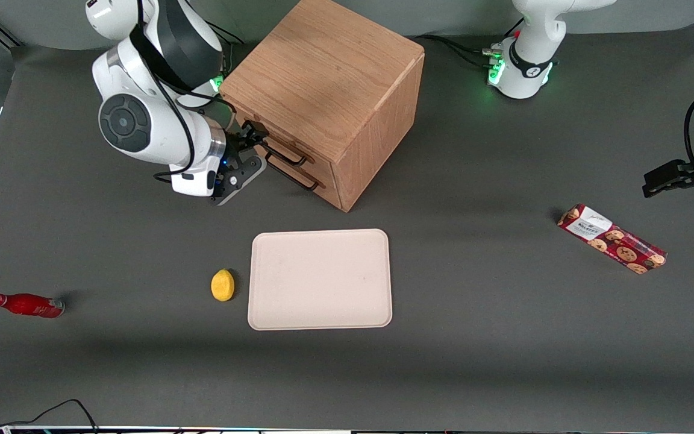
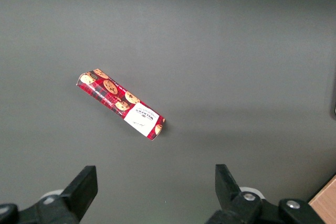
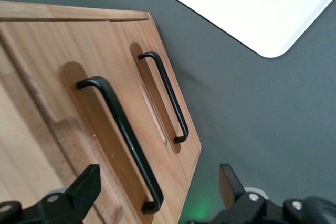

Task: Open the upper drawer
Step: 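Hook the right gripper onto the upper drawer's black handle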

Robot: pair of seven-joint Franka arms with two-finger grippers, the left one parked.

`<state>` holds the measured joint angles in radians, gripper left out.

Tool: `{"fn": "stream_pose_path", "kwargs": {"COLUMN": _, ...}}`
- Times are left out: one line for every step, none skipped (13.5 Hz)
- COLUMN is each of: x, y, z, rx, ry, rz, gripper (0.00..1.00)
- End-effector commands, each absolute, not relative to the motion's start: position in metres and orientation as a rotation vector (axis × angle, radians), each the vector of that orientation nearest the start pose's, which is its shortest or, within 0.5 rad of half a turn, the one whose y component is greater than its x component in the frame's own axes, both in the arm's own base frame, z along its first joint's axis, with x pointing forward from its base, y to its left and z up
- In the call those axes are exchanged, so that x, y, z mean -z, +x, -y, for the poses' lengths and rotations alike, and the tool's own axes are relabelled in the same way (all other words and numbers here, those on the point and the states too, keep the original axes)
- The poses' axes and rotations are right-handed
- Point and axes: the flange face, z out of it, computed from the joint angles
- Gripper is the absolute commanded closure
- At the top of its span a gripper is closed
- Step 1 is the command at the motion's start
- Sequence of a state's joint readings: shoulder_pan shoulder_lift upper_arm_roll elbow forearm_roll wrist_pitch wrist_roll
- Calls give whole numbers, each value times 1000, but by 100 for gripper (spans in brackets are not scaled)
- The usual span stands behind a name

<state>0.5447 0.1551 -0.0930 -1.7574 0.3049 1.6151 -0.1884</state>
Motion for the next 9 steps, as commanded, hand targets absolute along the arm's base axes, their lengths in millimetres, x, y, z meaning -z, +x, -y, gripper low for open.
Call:
{"fn": "stream_pose_path", "kwargs": {"x": -439, "y": 495, "z": -282, "rx": -462, "ry": -2717, "rz": 819, "gripper": 0}}
{"fn": "stream_pose_path", "kwargs": {"x": -433, "y": 493, "z": -284, "rx": -457, "ry": -2719, "rz": 819, "gripper": 0}}
{"fn": "stream_pose_path", "kwargs": {"x": -428, "y": 490, "z": -292, "rx": -455, "ry": -2719, "rz": 843, "gripper": 0}}
{"fn": "stream_pose_path", "kwargs": {"x": -423, "y": 489, "z": -294, "rx": -447, "ry": -2724, "rz": 849, "gripper": 0}}
{"fn": "stream_pose_path", "kwargs": {"x": -418, "y": 486, "z": -296, "rx": -448, "ry": -2725, "rz": 850, "gripper": 0}}
{"fn": "stream_pose_path", "kwargs": {"x": -415, "y": 485, "z": -296, "rx": -450, "ry": -2725, "rz": 851, "gripper": 0}}
{"fn": "stream_pose_path", "kwargs": {"x": -411, "y": 484, "z": -295, "rx": -459, "ry": -2719, "rz": 864, "gripper": 0}}
{"fn": "stream_pose_path", "kwargs": {"x": -406, "y": 482, "z": -293, "rx": -466, "ry": -2703, "rz": 900, "gripper": 0}}
{"fn": "stream_pose_path", "kwargs": {"x": -403, "y": 480, "z": -292, "rx": -466, "ry": -2687, "rz": 936, "gripper": 0}}
